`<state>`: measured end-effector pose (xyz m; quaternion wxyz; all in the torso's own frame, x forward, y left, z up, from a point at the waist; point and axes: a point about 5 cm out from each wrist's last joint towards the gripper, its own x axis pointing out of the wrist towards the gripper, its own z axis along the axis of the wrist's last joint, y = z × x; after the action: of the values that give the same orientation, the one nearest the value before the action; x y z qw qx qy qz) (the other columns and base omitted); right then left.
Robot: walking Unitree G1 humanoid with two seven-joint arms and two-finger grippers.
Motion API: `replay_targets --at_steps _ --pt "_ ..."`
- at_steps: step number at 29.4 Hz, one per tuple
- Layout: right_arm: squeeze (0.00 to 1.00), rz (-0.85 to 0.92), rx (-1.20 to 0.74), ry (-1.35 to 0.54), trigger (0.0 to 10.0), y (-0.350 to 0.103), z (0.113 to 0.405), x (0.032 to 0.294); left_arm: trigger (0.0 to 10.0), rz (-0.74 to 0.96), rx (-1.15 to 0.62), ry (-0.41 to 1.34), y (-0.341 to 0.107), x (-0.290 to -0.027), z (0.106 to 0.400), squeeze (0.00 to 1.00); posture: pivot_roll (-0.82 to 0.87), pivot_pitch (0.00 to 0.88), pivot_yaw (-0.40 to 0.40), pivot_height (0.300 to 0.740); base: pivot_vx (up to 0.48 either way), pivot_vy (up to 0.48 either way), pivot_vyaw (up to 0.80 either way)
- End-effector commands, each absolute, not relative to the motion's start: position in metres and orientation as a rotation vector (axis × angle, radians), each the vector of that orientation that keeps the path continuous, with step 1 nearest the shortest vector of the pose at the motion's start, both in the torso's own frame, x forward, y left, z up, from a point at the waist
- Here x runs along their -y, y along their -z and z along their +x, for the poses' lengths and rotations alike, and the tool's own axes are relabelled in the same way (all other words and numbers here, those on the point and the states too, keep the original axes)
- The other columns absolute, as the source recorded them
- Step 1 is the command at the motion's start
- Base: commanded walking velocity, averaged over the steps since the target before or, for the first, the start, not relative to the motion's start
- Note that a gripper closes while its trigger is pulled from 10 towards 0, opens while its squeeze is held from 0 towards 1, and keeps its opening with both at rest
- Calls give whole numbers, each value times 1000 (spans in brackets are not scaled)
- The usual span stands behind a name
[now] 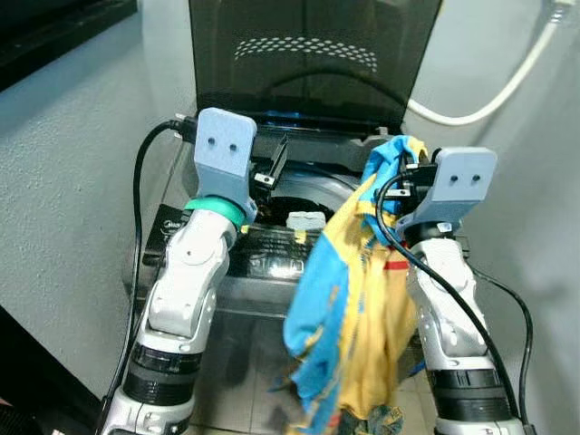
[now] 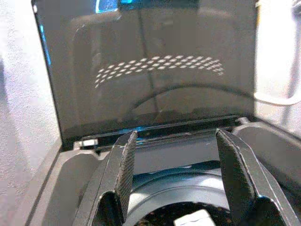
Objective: Clothes washing
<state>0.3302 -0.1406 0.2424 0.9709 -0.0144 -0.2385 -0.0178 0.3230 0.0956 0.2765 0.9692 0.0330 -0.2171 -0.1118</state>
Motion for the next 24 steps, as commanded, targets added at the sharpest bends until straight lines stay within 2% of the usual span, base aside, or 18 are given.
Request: replay_targets --at_steps 1,11,24 --pt "0 -31 501 43 10000 -246 330 142 10000 66 430 229 -274 -95 323 0 69 0 8 720 424 0 0" --pt "0 -30 499 47 10000 -245 329 142 10000 64 428 228 -274 -95 323 0 70 0 9 720 389 0 0" --pt "0 -30 502 47 10000 -246 329 143 10000 62 432 253 -274 -92 321 0 69 0 8 720 0 0 0"
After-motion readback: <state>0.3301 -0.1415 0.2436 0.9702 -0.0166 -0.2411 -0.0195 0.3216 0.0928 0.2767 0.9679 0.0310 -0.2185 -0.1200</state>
